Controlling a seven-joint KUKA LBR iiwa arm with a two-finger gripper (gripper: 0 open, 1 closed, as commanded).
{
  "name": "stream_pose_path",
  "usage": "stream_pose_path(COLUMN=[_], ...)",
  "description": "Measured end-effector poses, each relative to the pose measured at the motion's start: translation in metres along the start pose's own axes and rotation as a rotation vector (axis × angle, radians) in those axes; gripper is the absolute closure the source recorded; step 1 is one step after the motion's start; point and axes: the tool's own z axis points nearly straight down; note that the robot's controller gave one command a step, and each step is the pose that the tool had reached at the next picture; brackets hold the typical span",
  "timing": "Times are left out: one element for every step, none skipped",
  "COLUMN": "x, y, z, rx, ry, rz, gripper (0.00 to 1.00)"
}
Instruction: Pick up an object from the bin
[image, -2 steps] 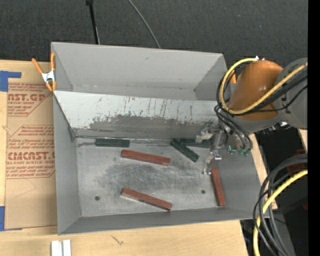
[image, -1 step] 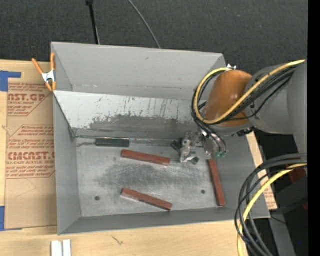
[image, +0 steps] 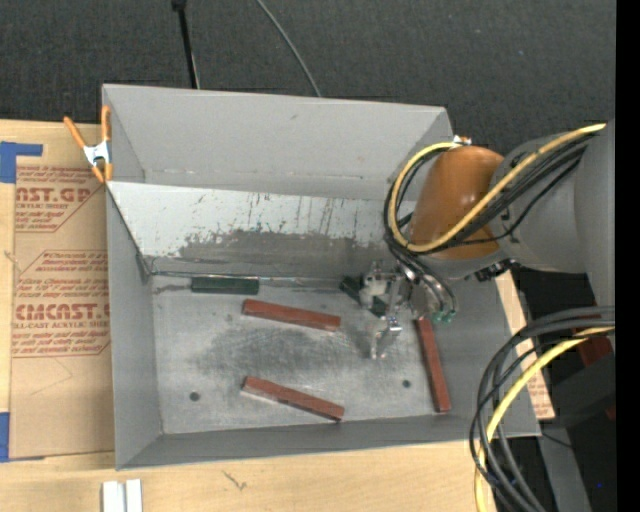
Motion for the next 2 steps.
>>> stream_pose_path(x=[0.000,0.001], y=[0.000,0.061], z=[0.000,-0.004], rx=[0.000,-0.003], ry=[0.000,-0.003], rz=[0.000,0.246], gripper=[0.00,1.00])
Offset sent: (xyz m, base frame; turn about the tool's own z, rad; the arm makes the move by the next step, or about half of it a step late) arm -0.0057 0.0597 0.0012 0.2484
